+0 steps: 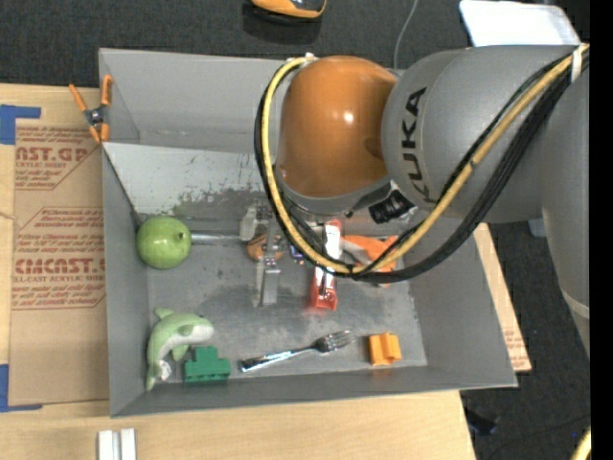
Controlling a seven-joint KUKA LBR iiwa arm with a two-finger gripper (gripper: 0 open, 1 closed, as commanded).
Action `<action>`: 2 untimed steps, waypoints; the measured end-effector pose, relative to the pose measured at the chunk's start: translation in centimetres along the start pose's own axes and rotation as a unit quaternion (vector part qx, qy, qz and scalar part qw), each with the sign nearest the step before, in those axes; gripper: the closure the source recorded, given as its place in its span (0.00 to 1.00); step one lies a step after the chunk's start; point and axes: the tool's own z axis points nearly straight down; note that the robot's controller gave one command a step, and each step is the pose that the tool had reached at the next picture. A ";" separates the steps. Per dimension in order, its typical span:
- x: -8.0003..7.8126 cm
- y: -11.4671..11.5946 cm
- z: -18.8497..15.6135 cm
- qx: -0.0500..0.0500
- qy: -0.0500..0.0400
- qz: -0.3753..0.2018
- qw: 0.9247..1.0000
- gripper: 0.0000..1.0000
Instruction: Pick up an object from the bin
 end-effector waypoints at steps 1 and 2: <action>-0.2 -0.1 -0.4 -0.001 -0.004 0.001 1.000 0.00; 0.7 3.3 6.3 0.000 -0.006 -0.068 0.998 0.00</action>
Offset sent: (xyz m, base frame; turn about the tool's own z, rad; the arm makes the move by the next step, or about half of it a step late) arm -0.0201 0.0736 -0.1478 -0.3040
